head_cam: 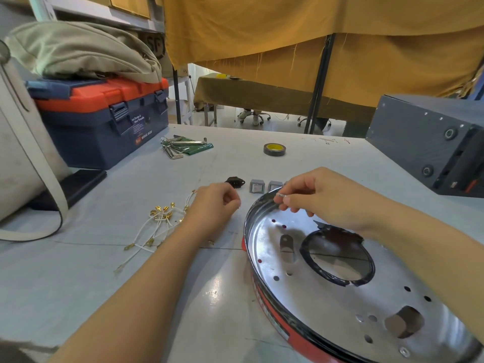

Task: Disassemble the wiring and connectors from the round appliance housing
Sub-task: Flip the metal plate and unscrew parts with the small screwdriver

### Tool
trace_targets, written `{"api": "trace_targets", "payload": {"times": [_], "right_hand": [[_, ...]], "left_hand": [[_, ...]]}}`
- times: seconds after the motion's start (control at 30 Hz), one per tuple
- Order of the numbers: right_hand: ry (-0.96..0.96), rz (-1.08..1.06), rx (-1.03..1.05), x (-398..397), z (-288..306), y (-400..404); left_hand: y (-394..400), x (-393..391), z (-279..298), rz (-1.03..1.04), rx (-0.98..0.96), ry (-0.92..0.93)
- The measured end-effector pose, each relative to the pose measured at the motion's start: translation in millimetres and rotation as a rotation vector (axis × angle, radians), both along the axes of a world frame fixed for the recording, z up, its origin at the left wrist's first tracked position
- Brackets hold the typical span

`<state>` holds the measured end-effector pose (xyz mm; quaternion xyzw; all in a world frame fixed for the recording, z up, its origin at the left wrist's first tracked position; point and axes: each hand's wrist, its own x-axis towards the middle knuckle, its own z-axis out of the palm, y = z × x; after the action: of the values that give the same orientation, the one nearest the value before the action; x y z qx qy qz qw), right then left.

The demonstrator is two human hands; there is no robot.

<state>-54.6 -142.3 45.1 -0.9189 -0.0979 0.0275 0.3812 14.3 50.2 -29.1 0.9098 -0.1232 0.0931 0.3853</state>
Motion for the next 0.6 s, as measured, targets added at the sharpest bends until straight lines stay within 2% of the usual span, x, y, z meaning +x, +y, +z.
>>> {"api": "trace_targets", "payload": {"times": [0.13,0.27,0.47,0.6], "right_hand": [[0.018,0.055,-0.108,-3.6,4.5,-0.5],[0.048,0.08,-0.112,-5.8,5.7,-3.9],[0.077,0.038,0.187,-7.0,14.0,-18.6],[0.175,0.012,0.606,-2.8,15.6,-37.2]], "left_hand": [[3.4,0.1,-1.5,0.016,0.245,0.025],[6.3,-2.5,2.4,0.043,0.256,0.032],[7.3,-5.9,5.6,0.115,0.191,0.002],[6.6,-4.1,7.2,0.136,0.192,-0.11]]}}
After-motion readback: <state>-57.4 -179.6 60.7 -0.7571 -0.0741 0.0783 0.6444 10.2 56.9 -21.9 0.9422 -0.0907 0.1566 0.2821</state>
